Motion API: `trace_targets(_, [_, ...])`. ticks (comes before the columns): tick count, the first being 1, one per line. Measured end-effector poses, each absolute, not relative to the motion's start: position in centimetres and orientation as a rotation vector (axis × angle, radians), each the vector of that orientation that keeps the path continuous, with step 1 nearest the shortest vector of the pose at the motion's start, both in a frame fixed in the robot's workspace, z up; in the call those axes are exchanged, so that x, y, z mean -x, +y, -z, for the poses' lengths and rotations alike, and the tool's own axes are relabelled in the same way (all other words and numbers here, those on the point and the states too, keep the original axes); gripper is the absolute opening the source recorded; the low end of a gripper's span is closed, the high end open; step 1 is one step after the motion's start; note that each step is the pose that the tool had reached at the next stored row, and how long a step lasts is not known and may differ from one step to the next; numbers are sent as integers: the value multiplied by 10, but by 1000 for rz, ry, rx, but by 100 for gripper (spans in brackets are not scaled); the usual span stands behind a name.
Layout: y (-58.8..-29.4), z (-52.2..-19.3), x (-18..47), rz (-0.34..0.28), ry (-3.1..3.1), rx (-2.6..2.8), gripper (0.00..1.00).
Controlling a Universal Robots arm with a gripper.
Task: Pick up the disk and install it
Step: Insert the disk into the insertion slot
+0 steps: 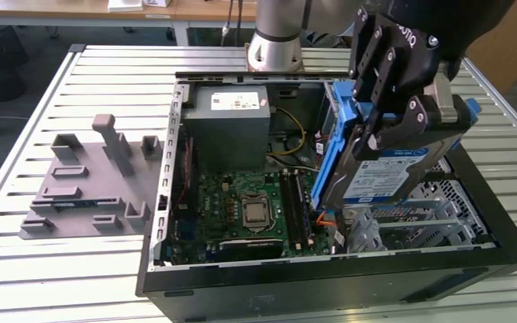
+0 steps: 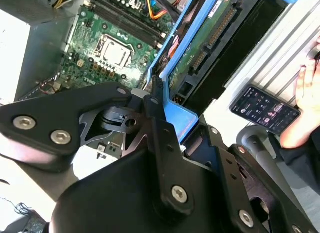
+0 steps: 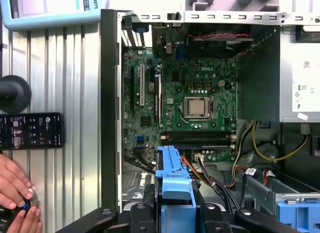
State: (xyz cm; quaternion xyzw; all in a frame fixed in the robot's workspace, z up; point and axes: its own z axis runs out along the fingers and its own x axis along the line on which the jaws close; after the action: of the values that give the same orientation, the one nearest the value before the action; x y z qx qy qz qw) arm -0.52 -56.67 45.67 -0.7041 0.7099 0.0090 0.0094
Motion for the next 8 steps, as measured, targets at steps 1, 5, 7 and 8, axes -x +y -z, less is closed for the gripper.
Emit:
trace_targets(1, [-567,-456,3,-28,2217,2199,36])
trace_targets(5, [-571,-454,0,-28,2217,2199,36])
trace_targets(7, [-572,-453,-2,-28,2217,2199,36])
trace_targets(8, [-572,-452,-4,-28,2217,2199,36])
